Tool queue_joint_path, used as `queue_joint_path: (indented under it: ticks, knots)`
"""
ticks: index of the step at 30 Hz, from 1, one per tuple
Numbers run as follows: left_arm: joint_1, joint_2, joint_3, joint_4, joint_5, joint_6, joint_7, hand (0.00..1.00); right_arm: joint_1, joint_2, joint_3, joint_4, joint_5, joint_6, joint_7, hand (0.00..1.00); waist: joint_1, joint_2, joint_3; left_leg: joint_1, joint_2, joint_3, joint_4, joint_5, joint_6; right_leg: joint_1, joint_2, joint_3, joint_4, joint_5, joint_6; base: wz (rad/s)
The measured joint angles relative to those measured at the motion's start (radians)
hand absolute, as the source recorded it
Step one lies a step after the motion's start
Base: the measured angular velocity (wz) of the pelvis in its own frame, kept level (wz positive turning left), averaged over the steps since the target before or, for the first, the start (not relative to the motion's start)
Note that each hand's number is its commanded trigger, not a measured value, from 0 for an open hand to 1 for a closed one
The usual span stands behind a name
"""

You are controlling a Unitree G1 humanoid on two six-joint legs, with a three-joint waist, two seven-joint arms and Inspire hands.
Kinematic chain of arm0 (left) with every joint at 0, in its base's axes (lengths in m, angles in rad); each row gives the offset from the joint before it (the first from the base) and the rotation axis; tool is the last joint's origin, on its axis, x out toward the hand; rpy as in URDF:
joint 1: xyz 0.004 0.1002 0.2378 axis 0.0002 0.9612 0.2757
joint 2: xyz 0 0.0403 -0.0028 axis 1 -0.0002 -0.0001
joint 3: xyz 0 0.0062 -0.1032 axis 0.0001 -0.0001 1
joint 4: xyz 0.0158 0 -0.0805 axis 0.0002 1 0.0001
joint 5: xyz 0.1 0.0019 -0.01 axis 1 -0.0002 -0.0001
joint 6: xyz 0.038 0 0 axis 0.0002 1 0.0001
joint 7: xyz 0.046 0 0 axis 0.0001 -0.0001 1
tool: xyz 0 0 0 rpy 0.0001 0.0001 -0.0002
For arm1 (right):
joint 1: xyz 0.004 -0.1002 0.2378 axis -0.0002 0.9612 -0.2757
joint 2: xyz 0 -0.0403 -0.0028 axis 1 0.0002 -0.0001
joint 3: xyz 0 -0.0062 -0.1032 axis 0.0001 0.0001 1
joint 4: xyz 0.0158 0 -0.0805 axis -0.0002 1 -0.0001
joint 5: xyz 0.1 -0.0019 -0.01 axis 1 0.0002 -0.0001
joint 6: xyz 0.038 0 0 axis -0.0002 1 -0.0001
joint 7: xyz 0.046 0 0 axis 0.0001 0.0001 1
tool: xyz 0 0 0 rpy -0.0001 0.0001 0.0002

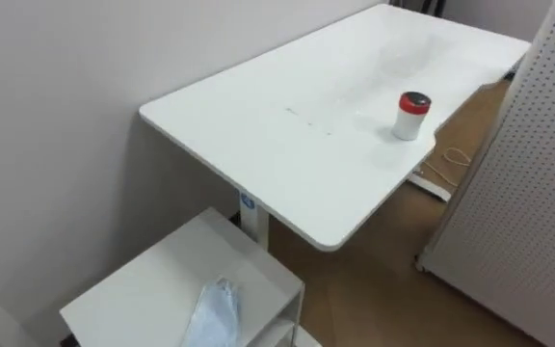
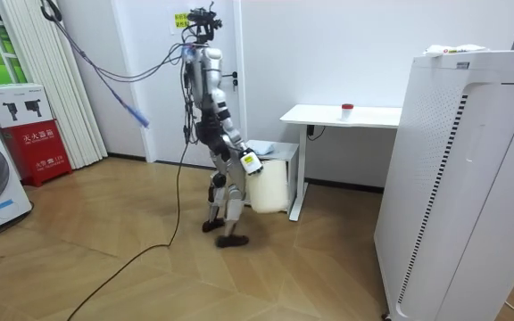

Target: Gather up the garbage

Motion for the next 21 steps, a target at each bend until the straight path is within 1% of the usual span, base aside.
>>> queue_joint_path:
  ticks: [1, 2, 3, 4, 5, 6, 7, 8, 9, 10, 11, 13, 14, 16, 17, 18, 19, 20, 21]
  knots:
    - [-0.005, -0.003, -0.006, -0.008, 0.000, -0.001, 0.009, 0.00, 0.000, 0.000, 0.008, 0.006, -0.002, -0.006, 0.001, 1.00, -0.003, 0.009, -0.0054, 0.006, 0.007, -0.003, 0.000, -0.001, -0.007, 0.009, 0.011, -0.001, -0.016, 0.002, 0.000, 0.11]
    - [-0.007, -0.003, -0.008, -0.050, 0.009, -0.003, 0.020, 0.00, -0.012, 0.001, 0.032, 0.019, -0.009, -0.017, 0.004, 1.00, 0.005, 0.015, -0.0108, 0.010, 0.020, -0.007, -0.004, 0.004, -0.016, 0.029, 0.031, -0.009, -0.058, 0.014, -0.011, -0.05]
    - [-0.020, -0.001, -0.003, -0.067, 0.012, -0.014, 0.040, 0.00, -0.029, 0.002, 0.047, 0.023, -0.035, -0.023, 0.015, 1.00, 0.004, 0.021, -0.0086, 0.009, 0.029, -0.013, -0.010, 0.008, -0.024, 0.046, 0.045, -0.010, -0.083, 0.020, -0.018, -0.16]
    - [-0.033, -0.001, 0.000, -0.067, 0.014, -0.019, 0.049, 0.00, -0.036, 0.002, 0.057, 0.023, -0.052, -0.024, 0.021, 1.00, 0.002, 0.025, -0.0063, 0.008, 0.035, -0.011, -0.014, 0.009, -0.025, 0.047, 0.047, -0.011, -0.090, 0.022, -0.021, -0.04]
    - [-0.064, -0.001, 0.001, -0.067, 0.023, -0.024, 0.064, 0.00, -0.057, 0.003, 0.068, 0.025, -0.056, -0.028, 0.027, 1.00, -0.003, 0.029, 0.0001, 0.002, 0.041, -0.011, -0.016, 0.012, -0.031, 0.048, 0.054, -0.013, -0.099, 0.023, -0.022, 0.00]
    - [-0.094, -0.002, 0.001, -0.065, 0.041, -0.035, 0.078, 0.00, -0.074, 0.003, 0.074, 0.038, -0.057, -0.026, 0.029, 1.00, -0.008, 0.029, 0.0026, -0.004, 0.044, -0.011, -0.026, 0.017, -0.039, 0.041, 0.058, -0.014, -0.101, 0.023, -0.022, 0.00]
    - [-0.108, -0.001, 0.000, -0.062, 0.049, -0.044, 0.087, 0.00, -0.080, 0.003, 0.076, 0.042, -0.057, -0.026, 0.031, 1.00, -0.010, 0.029, 0.0029, -0.004, 0.044, -0.010, -0.037, 0.019, -0.042, 0.035, 0.060, -0.013, -0.101, 0.023, -0.023, 0.06]
    - [-0.135, -0.001, 0.000, -0.052, 0.050, -0.060, 0.105, 0.00, -0.096, 0.003, 0.080, 0.054, -0.057, -0.027, 0.038, 1.00, -0.024, 0.025, 0.0078, -0.002, 0.044, -0.010, -0.058, 0.025, -0.052, 0.030, 0.061, -0.017, -0.103, 0.023, -0.023, 0.07]
    - [-0.156, 0.001, -0.004, -0.050, 0.052, -0.067, 0.122, 0.00, -0.102, 0.003, 0.087, 0.058, -0.057, -0.029, 0.045, 1.00, -0.032, 0.022, 0.0110, -0.006, 0.044, -0.009, -0.066, 0.027, -0.055, 0.021, 0.064, -0.015, -0.104, 0.023, -0.023, 0.03]
    - [-0.164, 0.002, -0.004, -0.051, 0.056, -0.071, 0.130, 0.00, -0.105, 0.003, 0.091, 0.058, -0.056, -0.031, 0.047, 1.00, -0.034, 0.018, 0.0136, -0.010, 0.044, -0.008, -0.065, 0.026, -0.055, 0.016, 0.065, -0.014, -0.104, 0.023, -0.023, -0.05]
    - [-0.175, 0.004, -0.004, -0.050, 0.057, -0.074, 0.145, 0.00, -0.109, 0.003, 0.100, 0.058, -0.052, -0.032, 0.048, 1.00, -0.047, 0.015, 0.0153, -0.024, 0.049, -0.009, -0.058, 0.026, -0.055, 0.006, 0.066, -0.013, -0.104, 0.022, -0.024, -0.06]
    - [-0.190, 0.011, -0.009, -0.044, 0.057, -0.082, 0.156, 0.00, -0.118, 0.003, 0.114, 0.059, -0.046, -0.032, 0.047, 1.00, -0.063, 0.012, 0.0175, -0.048, 0.050, -0.006, -0.046, 0.026, -0.055, -0.013, 0.066, -0.012, -0.104, 0.023, -0.025, -0.02]
    - [-0.210, 0.012, -0.010, -0.031, 0.057, -0.084, 0.165, 0.00, -0.124, 0.002, 0.113, 0.062, -0.045, -0.033, 0.045, 1.00, -0.079, 0.010, 0.0185, -0.068, 0.049, -0.009, -0.037, 0.026, -0.055, -0.029, 0.065, -0.013, -0.103, 0.024, -0.026, 0.00]
    - [-0.242, 0.014, -0.010, -0.008, 0.058, -0.095, 0.172, 0.00, -0.141, 0.002, 0.113, 0.061, -0.045, -0.032, 0.042, 1.00, -0.084, 0.009, 0.0211, -0.119, 0.050, -0.010, 0.016, 0.025, -0.057, -0.061, 0.061, -0.009, -0.091, 0.025, -0.027, -0.02]
    - [-0.260, 0.014, -0.011, 0.010, 0.059, -0.098, 0.181, 0.00, -0.150, 0.002, 0.116, 0.062, -0.045, -0.033, 0.041, 1.00, -0.086, 0.008, 0.0257, -0.157, 0.054, -0.010, 0.079, 0.025, -0.057, -0.069, 0.058, 0.001, -0.091, 0.026, -0.030, -0.12]
    - [-0.279, 0.014, -0.015, 0.022, 0.056, -0.104, 0.189, 0.00, -0.165, 0.001, 0.122, 0.062, -0.045, -0.032, 0.040, 1.00, -0.087, 0.006, 0.0431, -0.220, 0.060, -0.020, 0.179, 0.016, -0.067, -0.070, 0.058, 0.031, -0.086, 0.027, -0.031, -0.15]
    - [-0.290, 0.014, -0.019, 0.032, 0.055, -0.109, 0.193, 0.00, -0.174, -0.002, 0.123, 0.065, -0.046, -0.032, 0.036, 1.00, -0.086, 0.012, 0.0490, -0.245, 0.057, -0.049, 0.177, 0.016, -0.070, -0.078, 0.061, 0.049, -0.075, 0.027, -0.031, -0.07]
    - [-0.316, 0.016, -0.030, 0.041, 0.054, -0.115, 0.198, 0.00, -0.183, -0.011, 0.123, 0.065, -0.044, -0.034, 0.032, 1.00, -0.092, 0.034, 0.0515, -0.289, 0.073, -0.084, 0.115, 0.024, -0.072, -0.120, 0.073, 0.060, -0.031, 0.015, -0.022, -0.08]
    - [-0.350, 0.028, -0.057, 0.057, 0.052, -0.120, 0.205, 0.00, -0.192, -0.010, 0.126, 0.062, -0.039, -0.031, 0.028, 1.00, -0.081, 0.023, 0.0540, -0.314, 0.072, -0.055, 0.133, 0.011, -0.049, -0.172, 0.060, 0.067, 0.028, -0.011, -0.014, -0.09]
